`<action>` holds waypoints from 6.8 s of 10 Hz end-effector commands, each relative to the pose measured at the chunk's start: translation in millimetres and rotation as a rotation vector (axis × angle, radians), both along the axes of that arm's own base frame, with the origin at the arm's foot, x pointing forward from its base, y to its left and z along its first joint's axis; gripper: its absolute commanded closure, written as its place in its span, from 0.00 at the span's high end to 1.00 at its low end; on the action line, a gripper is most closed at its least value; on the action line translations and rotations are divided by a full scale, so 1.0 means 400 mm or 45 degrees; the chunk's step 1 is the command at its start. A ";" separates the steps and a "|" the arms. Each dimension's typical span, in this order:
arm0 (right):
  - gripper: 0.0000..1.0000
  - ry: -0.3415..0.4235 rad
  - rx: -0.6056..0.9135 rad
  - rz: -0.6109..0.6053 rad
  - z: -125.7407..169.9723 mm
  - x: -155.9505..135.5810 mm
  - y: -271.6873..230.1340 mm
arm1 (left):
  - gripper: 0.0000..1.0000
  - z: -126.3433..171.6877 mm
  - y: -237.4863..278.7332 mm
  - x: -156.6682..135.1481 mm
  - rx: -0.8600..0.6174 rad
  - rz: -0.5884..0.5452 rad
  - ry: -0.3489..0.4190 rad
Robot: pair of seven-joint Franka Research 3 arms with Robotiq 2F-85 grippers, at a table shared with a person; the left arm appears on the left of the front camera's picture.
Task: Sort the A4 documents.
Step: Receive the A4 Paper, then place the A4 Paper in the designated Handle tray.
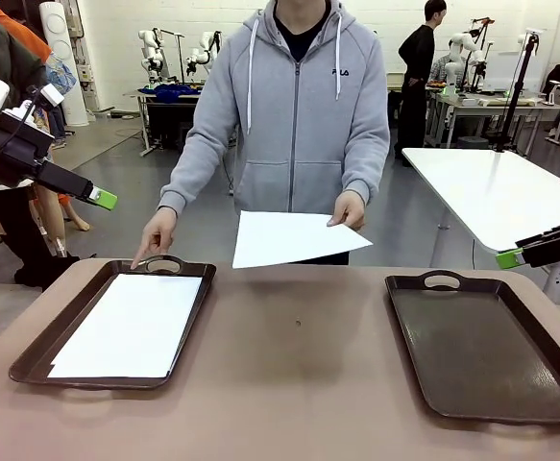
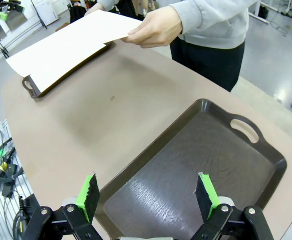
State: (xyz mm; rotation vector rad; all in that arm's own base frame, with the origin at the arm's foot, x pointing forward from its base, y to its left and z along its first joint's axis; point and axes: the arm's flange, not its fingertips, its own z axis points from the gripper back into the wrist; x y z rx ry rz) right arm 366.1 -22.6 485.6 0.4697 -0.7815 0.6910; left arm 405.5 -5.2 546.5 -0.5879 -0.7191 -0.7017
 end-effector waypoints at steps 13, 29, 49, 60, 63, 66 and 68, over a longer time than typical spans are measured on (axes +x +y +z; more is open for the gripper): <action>1.00 -0.018 0.035 0.019 -0.010 0.009 0.000 | 1.00 -0.293 -0.225 0.261 -0.793 0.046 1.017; 1.00 -0.018 0.035 0.019 -0.010 0.009 0.000 | 1.00 -0.405 -0.464 0.384 -0.925 0.097 1.304; 1.00 -0.018 0.035 0.019 -0.010 0.009 0.000 | 0.00 -0.406 -0.444 0.393 -1.010 0.023 1.241; 1.00 -0.018 0.035 0.019 -0.010 0.009 0.000 | 0.00 -0.407 -0.439 0.388 -1.006 0.034 1.273; 1.00 -0.018 0.035 0.019 -0.010 0.009 0.000 | 0.00 -0.407 -0.439 0.388 -1.006 0.034 1.273; 1.00 -0.018 0.035 0.019 -0.010 0.009 0.000 | 0.01 -0.407 -0.438 0.387 -0.993 0.035 1.274; 1.00 -0.018 0.035 0.019 -0.010 0.009 0.000 | 0.01 -0.367 -0.446 0.378 -0.695 -0.045 1.244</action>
